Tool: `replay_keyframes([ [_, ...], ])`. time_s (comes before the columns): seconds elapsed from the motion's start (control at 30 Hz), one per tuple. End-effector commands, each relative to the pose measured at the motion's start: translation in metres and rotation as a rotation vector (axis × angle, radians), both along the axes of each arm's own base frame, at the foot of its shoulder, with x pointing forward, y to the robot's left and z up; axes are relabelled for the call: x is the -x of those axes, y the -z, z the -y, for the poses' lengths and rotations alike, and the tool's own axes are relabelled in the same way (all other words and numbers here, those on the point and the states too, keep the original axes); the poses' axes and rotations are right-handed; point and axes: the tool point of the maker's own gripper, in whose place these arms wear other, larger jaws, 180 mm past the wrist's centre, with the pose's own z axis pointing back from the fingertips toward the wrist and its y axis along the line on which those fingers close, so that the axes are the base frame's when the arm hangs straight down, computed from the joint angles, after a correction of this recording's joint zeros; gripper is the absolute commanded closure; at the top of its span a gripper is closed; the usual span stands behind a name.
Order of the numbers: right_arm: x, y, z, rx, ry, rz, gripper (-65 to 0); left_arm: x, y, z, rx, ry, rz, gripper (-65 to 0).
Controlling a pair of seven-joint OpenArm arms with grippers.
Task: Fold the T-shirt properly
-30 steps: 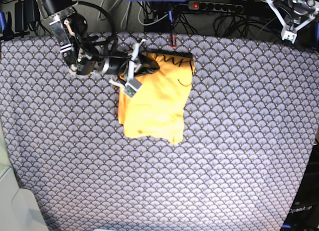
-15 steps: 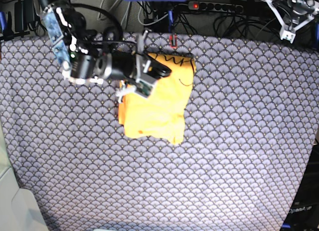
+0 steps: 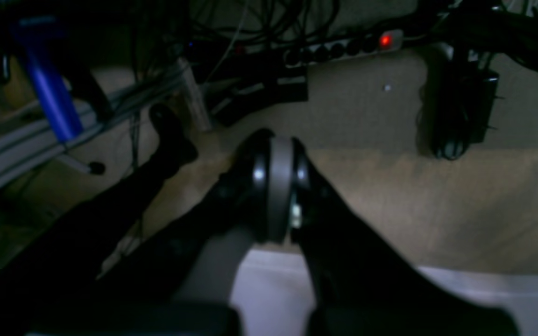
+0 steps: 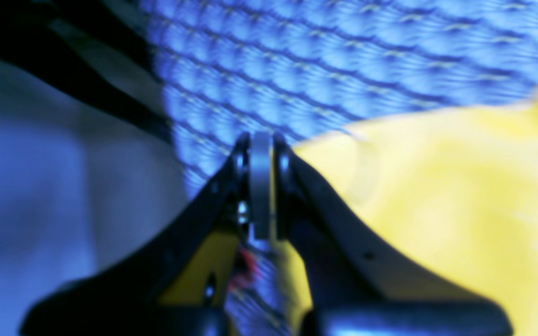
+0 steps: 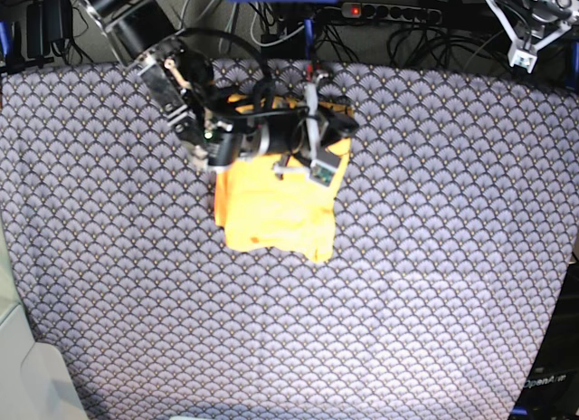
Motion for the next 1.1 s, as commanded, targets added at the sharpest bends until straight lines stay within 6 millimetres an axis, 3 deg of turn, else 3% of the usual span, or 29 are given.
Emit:
replay_keyframes([
  [0.0, -0.005, -0.004, -0.005, -0.044, 0.007, 0.001, 0.0, -0.002, -0.006, -0.006, -0.020, 0.006, 0.010, 0.0],
  [0.13, 0.013, 0.028, -0.002, -0.048, 0.040, -0.101, 0.0, -0.003, -0.006, -0.006, -0.021, 0.007, 0.013, 0.0],
  [0.33, 0.017, 0.036, 0.021, -0.022, 0.058, -0.098, 0.0, -0.005, -0.006, -0.006, -0.021, 0.007, 0.016, 0.0],
  [0.43, 0.019, 0.017, 0.025, -0.014, 0.017, -0.035, 0.0, -0.004, -0.006, -0.006, -0.020, 0.006, 0.016, 0.0],
  [0.6, 0.028, -0.047, 0.012, -0.025, -0.089, 0.154, 0.0, -0.004, -0.006, -0.006, -0.020, 0.006, 0.016, 0.0],
  [0.7, 0.017, -0.068, 0.020, 0.009, -0.077, 0.234, 0.0, -0.003, -0.006, -0.006, -0.021, 0.007, 0.013, 0.0],
  [0.77, 0.003, -0.071, 0.035, 0.046, -0.030, 0.254, 0.0, -0.001, -0.007, -0.007, -0.025, 0.007, 0.010, 0.0],
  [0.83, -0.011, -0.065, 0.063, 0.108, 0.022, 0.262, 0.0, 0.006, -0.011, -0.017, -0.044, -0.017, 0.012, 0.0],
  [0.9, -0.022, -0.058, 0.097, 0.182, 0.069, 0.272, 0.0, 0.003, -0.017, -0.025, -0.054, -0.033, 0.061, 0.0],
  [0.97, -0.026, -0.049, 0.133, 0.260, 0.114, 0.263, 0.0, 0.014, -0.010, -0.027, -0.035, -0.044, 0.066, 0.0],
  [1.07, -0.021, -0.035, 0.192, 0.364, 0.208, 0.222, 0.0, 0.022, -0.001, -0.031, -0.017, -0.046, 0.070, 0.0],
])
